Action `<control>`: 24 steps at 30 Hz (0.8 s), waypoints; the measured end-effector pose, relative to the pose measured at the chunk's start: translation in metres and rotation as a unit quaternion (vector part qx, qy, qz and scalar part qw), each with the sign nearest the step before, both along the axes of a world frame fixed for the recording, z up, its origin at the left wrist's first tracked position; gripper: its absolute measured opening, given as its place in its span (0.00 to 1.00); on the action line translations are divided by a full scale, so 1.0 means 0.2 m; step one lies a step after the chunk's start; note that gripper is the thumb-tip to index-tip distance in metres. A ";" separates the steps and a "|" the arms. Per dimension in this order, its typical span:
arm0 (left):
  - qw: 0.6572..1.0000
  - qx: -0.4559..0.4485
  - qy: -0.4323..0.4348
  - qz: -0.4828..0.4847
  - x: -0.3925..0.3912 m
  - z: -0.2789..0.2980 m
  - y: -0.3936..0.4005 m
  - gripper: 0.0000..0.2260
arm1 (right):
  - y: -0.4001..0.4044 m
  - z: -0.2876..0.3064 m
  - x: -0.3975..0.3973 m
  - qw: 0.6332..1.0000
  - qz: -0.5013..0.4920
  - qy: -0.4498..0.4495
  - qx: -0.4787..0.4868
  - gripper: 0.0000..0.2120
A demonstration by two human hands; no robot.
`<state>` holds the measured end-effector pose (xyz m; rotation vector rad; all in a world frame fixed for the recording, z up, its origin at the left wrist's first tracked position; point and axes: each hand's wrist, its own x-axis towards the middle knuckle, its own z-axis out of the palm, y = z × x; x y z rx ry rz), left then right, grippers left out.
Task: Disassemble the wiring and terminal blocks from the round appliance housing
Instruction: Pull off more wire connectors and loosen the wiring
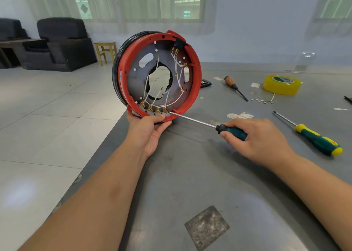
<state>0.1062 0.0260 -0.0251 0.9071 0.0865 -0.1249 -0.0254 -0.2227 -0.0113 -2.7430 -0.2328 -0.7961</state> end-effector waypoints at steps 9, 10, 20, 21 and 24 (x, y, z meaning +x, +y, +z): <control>0.998 0.042 -0.038 -0.017 -0.01 -0.01 -0.02 0.43 | -0.10 0.05 0.02 0.993 -0.031 0.070 0.088 0.08; 0.998 0.045 -0.040 -0.022 0.00 -0.02 -0.02 0.44 | -0.11 0.06 0.02 0.991 -0.032 0.076 0.101 0.06; 0.995 0.052 -0.045 -0.071 0.00 -0.02 -0.01 0.40 | -0.16 0.08 0.03 0.960 0.000 0.175 0.220 0.06; 0.995 0.052 -0.044 -0.074 0.00 -0.02 -0.01 0.40 | -0.17 0.07 0.03 0.960 0.000 0.175 0.220 0.06; 0.995 0.053 -0.040 -0.079 0.00 -0.01 0.00 0.40 | -0.17 0.07 0.03 0.962 0.001 0.173 0.213 0.05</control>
